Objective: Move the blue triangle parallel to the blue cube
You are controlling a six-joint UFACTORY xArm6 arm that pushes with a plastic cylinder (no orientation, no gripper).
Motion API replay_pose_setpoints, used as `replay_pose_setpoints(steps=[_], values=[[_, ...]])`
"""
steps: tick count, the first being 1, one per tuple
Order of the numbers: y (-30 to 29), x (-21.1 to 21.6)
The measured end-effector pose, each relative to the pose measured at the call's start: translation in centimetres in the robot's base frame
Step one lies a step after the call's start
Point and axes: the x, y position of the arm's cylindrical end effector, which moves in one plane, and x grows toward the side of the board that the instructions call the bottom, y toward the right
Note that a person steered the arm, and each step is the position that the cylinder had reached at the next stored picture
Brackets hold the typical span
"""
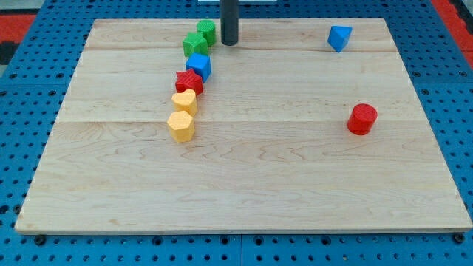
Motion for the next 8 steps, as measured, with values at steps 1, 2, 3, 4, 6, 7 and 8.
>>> replay_pose_setpoints(steps=[1, 2, 3, 4, 6, 7, 8], values=[[-1.8, -1.7], [-0.9, -2.0], [4.6, -4.9], [14.4, -4.8], [21.5, -3.3], [21.6, 2.2], [20.7, 2.3]])
